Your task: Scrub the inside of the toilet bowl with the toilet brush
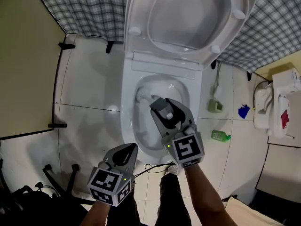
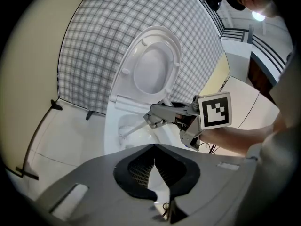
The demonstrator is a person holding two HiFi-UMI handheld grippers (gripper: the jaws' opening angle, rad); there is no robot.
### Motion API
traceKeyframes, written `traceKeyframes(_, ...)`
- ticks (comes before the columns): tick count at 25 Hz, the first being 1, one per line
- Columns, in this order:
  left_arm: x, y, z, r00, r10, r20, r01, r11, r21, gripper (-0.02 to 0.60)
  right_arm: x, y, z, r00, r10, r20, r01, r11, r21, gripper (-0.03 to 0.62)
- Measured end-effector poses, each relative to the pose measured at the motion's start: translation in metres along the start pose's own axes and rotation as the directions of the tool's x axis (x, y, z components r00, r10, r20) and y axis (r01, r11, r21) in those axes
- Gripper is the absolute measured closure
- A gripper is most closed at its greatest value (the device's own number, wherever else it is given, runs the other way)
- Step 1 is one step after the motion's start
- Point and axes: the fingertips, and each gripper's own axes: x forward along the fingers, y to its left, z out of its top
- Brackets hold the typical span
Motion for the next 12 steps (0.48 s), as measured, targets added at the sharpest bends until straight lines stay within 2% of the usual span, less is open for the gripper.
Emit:
traceKeyframes(5, 0.005, 0.002, 0.002, 1.0, -0.003, -0.006, 0.003, 1.0, 0.002, 0.588, -0.002, -0.029, -0.01, 0.997, -0.079, 0.018, 0.079, 0.997, -0.017, 0.375)
traceKeyframes(12, 0.016, -0.005, 0.007, 1.0, -0.011, -0.008, 0.011, 1.0, 0.02, 0.588, -0.019, -0.069, -0.029, 0.988, -0.152, -0.024, 0.152, 0.988, -0.028, 0.375)
